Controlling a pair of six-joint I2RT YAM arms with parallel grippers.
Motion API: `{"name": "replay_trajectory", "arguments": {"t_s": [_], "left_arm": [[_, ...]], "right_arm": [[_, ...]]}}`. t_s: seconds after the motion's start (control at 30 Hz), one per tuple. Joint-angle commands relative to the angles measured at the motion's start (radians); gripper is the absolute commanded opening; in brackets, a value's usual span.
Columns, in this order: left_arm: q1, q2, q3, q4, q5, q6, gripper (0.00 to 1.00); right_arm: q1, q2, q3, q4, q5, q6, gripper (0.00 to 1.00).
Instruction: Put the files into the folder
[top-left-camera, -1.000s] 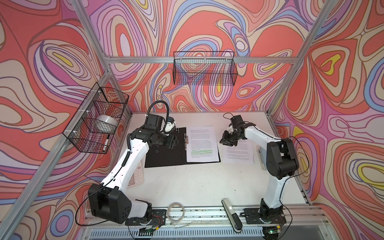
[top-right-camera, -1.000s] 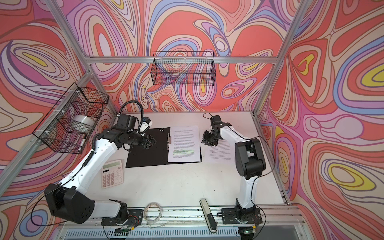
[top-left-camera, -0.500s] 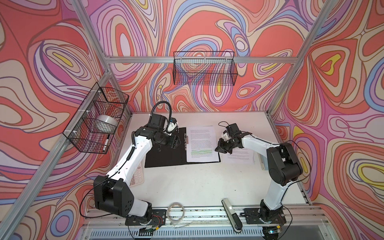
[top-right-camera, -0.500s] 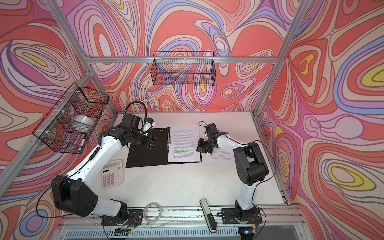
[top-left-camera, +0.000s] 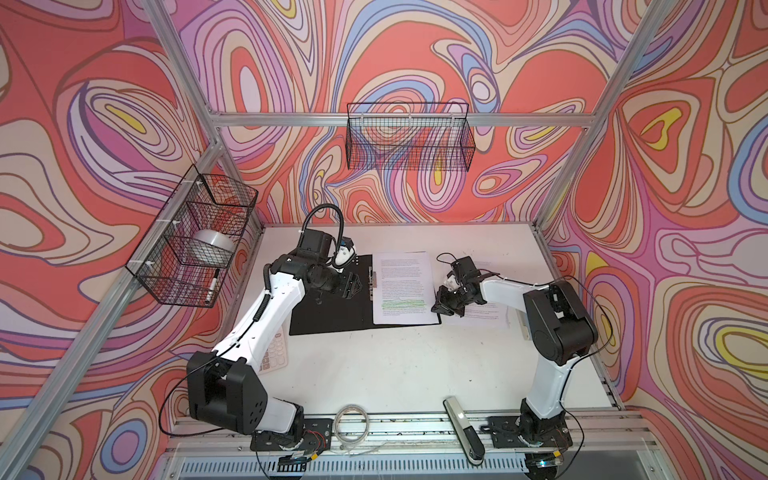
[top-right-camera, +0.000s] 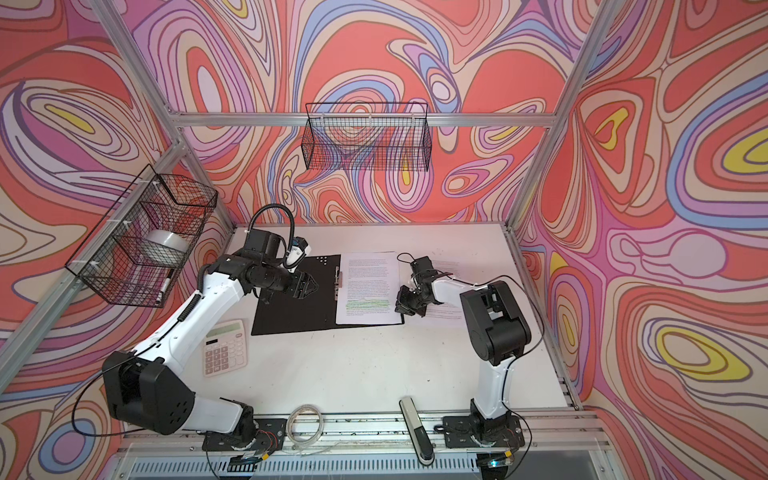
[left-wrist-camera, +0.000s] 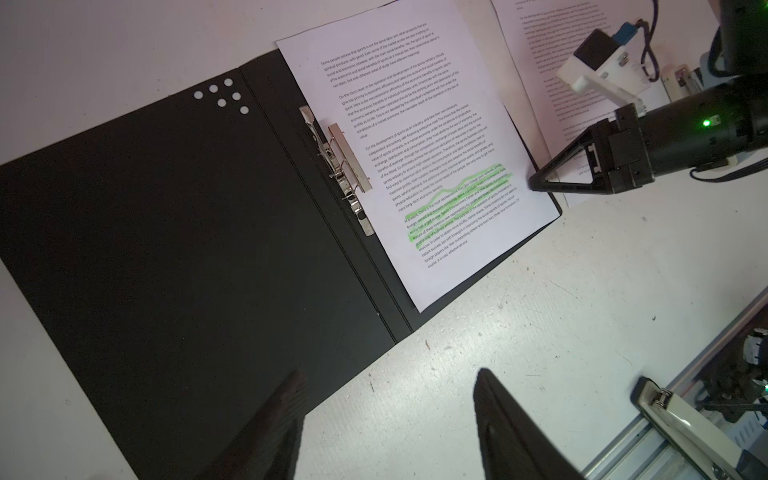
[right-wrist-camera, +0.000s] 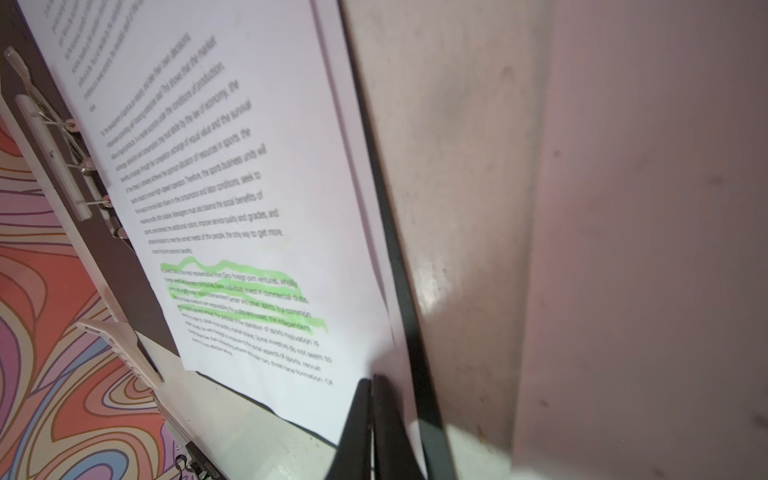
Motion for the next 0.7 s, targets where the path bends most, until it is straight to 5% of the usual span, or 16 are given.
{"name": "replay_trajectory", "arguments": {"t_s": [0.0,0.67], "left_arm": [[-0.003,-0.025,-0.012,-0.012,-0.007,-0.001,0.65],[-0.003,-0.059,-0.026,-0.007,-0.018,0.007,0.65]], "right_arm": [[0.0,0.036,-0.024,0.017,0.04,0.003,0.04],[0.0,-0.126,-0.032,0.003,0.015,0.028,0.05]]}}
